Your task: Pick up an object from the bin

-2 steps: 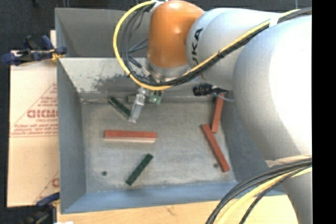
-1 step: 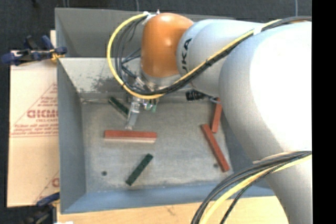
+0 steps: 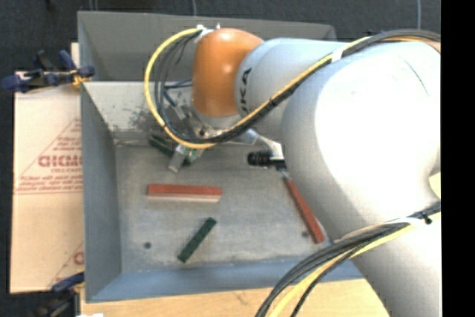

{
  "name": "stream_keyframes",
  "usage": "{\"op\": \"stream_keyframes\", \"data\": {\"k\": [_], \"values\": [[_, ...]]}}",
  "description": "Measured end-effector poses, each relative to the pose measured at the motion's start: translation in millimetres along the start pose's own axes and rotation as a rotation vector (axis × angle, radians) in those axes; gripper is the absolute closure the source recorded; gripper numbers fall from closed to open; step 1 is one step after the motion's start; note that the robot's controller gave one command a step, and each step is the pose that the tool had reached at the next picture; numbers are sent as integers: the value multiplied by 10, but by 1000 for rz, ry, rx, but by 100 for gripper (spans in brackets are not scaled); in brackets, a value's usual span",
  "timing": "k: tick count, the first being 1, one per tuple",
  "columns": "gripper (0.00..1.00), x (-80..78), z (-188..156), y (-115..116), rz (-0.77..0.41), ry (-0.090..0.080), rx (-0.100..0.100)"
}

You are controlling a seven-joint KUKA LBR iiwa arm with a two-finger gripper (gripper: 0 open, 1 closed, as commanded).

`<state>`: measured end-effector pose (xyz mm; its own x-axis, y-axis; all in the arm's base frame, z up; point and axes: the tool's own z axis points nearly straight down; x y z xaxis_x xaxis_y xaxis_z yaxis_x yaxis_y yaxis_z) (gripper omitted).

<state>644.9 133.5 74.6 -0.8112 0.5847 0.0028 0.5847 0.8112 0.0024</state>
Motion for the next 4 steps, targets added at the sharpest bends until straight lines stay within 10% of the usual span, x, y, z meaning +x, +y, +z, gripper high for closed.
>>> {"op": "stream_keyframes", "data": {"k": [4], "values": [[100, -12, -289, -11, 2, -5, 0]]}}
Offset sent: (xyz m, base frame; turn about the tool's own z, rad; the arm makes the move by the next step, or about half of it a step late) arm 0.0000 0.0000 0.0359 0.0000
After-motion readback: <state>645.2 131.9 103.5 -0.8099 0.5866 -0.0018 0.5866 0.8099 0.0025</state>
